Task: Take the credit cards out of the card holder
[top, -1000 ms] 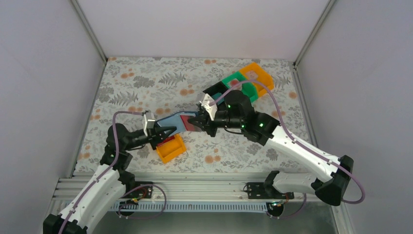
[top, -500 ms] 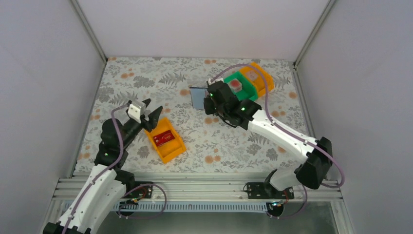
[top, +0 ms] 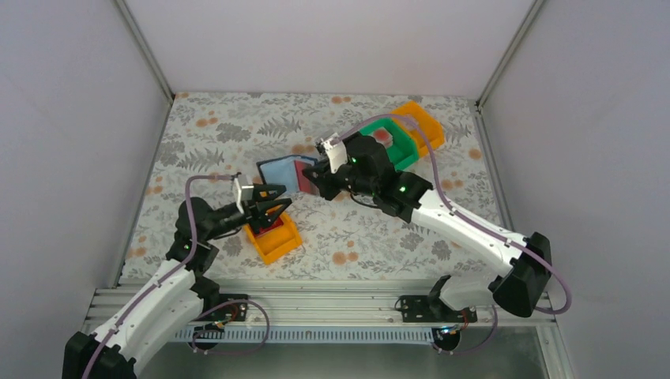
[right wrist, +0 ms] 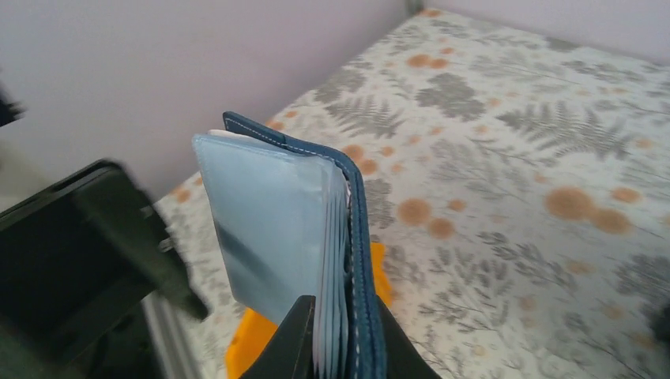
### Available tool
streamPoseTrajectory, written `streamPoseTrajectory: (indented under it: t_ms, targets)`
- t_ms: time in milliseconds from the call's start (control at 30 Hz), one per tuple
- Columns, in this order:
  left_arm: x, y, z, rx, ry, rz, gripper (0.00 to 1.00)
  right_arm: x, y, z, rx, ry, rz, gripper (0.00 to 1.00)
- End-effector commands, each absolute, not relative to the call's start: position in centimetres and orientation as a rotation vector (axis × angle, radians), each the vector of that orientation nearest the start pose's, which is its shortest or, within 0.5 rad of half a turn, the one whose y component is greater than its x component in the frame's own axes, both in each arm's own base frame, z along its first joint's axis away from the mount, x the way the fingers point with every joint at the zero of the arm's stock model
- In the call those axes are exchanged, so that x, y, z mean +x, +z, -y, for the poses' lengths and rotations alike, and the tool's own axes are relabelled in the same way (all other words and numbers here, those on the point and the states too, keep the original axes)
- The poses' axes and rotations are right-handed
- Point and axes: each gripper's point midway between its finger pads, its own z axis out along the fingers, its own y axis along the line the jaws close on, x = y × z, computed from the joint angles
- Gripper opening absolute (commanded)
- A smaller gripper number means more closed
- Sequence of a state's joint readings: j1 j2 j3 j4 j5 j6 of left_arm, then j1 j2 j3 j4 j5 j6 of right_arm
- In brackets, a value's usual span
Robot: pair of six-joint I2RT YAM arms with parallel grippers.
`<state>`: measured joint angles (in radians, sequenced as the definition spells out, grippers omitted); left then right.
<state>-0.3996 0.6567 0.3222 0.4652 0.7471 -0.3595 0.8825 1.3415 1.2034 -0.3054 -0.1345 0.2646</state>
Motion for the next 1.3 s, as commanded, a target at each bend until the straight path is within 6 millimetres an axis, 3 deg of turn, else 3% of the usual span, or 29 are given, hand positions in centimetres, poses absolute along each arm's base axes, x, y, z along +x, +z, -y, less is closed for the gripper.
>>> streamPoseTrajectory:
  t_ms: [0,267,467,700,867,967,1033,1067,1267]
  targets:
    - [19.1,28.8,20.8,0.677,-1.133,-1.384,0.41,21.2,32.9,-36.7,-0.992,1.054,-1.729,0.04]
    - [19.7,28.0,20.5,0.635,-1.113,-1.427,0.36,17.2,34.0,-36.9,-1.212,1.181,-1.551,0.04]
    - [18.7,28.9,20.9,0.701,-1.138,-1.365,0.33,15.5,33.2,-37.6,-1.314,1.244,-1.496,0.04]
    - [17.0,30.2,21.2,0.782,-1.177,-1.269,0.26,16.1,32.0,-38.4,-1.332,1.223,-1.477,0.04]
    - [15.9,30.9,21.4,0.841,-1.191,-1.215,0.24,17.6,30.9,-38.9,-1.31,1.182,-1.513,0.04]
    - [15.5,31.2,21.5,0.862,-1.196,-1.197,0.16,17.9,31.1,-39.3,-1.312,1.194,-1.505,0.04]
    - [15.4,31.3,21.5,0.867,-1.195,-1.193,0.04,17.7,31.3,-39.4,-1.326,1.21,-1.491,0.04]
    - [15.4,31.3,21.5,0.868,-1.195,-1.194,0.03,17.5,31.3,-39.5,-1.334,1.217,-1.487,0.04]
    - [15.7,30.9,21.4,0.86,-1.187,-1.239,0.02,17.1,30.7,-38.6,-1.353,1.207,-1.492,0.04]
